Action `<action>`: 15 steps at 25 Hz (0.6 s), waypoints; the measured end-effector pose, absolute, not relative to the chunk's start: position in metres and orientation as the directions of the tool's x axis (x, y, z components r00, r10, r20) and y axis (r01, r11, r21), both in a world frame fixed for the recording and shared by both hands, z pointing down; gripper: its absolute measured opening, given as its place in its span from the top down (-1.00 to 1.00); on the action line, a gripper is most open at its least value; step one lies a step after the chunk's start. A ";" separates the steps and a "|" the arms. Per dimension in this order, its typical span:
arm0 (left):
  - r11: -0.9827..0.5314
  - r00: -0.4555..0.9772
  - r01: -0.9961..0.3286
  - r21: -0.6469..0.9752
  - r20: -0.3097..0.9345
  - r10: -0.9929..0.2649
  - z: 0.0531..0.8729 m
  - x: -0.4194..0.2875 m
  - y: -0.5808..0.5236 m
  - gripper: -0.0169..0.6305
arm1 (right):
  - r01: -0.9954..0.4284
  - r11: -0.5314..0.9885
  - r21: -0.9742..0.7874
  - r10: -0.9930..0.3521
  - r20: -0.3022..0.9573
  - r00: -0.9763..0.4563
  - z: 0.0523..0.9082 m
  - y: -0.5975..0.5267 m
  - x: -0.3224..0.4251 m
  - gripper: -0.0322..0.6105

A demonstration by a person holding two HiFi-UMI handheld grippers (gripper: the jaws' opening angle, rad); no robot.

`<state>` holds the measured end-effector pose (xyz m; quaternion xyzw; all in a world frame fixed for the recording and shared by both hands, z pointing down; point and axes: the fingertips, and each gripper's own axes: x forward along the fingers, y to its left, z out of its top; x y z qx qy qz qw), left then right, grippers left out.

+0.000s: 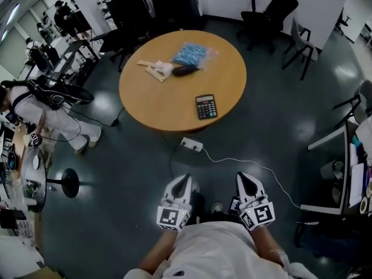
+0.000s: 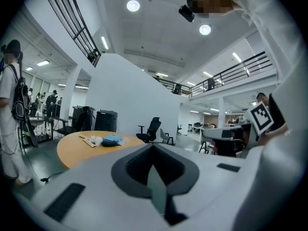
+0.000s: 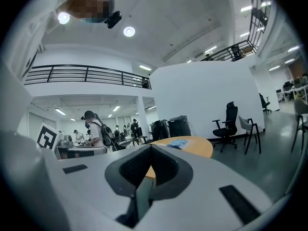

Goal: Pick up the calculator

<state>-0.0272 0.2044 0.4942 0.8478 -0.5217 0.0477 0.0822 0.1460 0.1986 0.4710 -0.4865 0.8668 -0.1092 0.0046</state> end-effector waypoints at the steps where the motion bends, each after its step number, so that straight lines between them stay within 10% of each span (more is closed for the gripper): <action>1: -0.445 0.456 -0.890 0.098 0.166 -0.874 0.496 -0.027 0.194 0.93 | -0.842 0.502 -0.195 -0.845 0.098 -0.526 0.472 0.189 0.146 0.86; 15: -0.556 0.579 -0.814 0.169 0.152 -0.801 0.512 -0.050 0.002 0.93 | -0.872 0.458 -0.172 -0.874 0.090 -0.477 0.466 0.012 0.109 0.86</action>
